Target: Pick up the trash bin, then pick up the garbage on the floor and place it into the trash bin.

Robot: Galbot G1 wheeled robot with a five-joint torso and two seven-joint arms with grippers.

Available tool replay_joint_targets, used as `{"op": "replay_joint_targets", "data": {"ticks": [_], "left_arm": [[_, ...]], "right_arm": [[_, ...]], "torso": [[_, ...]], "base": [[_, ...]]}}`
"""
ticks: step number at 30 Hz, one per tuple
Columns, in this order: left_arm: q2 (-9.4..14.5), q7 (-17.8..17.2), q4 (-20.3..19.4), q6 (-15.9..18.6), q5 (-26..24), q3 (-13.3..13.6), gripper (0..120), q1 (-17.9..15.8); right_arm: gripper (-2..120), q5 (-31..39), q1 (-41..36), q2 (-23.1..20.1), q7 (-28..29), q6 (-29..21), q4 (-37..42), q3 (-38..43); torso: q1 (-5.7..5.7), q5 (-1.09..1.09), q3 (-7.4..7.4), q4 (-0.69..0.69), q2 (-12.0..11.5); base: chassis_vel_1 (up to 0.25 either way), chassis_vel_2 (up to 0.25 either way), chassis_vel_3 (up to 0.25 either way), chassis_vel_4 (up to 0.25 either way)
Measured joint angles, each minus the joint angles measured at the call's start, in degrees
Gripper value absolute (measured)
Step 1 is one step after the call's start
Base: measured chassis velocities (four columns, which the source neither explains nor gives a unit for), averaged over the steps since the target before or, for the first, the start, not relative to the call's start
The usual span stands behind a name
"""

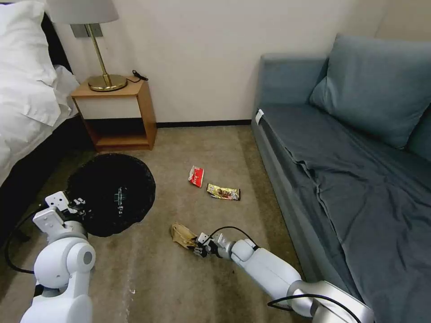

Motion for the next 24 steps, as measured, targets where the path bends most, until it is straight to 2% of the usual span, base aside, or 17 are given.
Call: {"op": "replay_joint_targets", "data": {"ticks": [1, 5, 16, 24], "left_arm": [[0.00, 0.00, 0.00, 0.00, 0.00, 0.00, 1, 0.00], [0.00, 0.02, 0.07, -0.08, 0.00, -0.22, 1, 0.13], [0.12, 0.13, 0.22, -0.24, -0.06, -0.26, 1, 0.03], [0.19, 0.41, 0.92, -0.53, 0.06, -0.20, 1, -0.16]], "right_arm": [[22, 0.00, 0.00, 0.00, 0.00, 0.00, 0.00, 0.00], [2, 0.33, -0.35, 0.07, 1.03, 0.02, 0.78, 0.32], [0, 2.17, 0.28, -0.02, 2.66, 0.37, 2.60, 3.26], [0, 8.83, 3.81, 1.05, 6.32, 0.51, 5.86, 10.65]], "torso": [[0.00, 0.00, 0.00, 0.00, 0.00], [0.00, 0.00, 0.00, 0.00, 0.00], [0.00, 0.00, 0.00, 0.00, -0.01], [0.00, 0.00, 0.00, 0.00, -0.01]], "base": [[0.000, 0.000, 0.000, 0.000], [0.000, 0.000, 0.000, 0.000], [0.000, 0.000, 0.000, 0.000], [0.000, 0.000, 0.000, 0.000]]}}
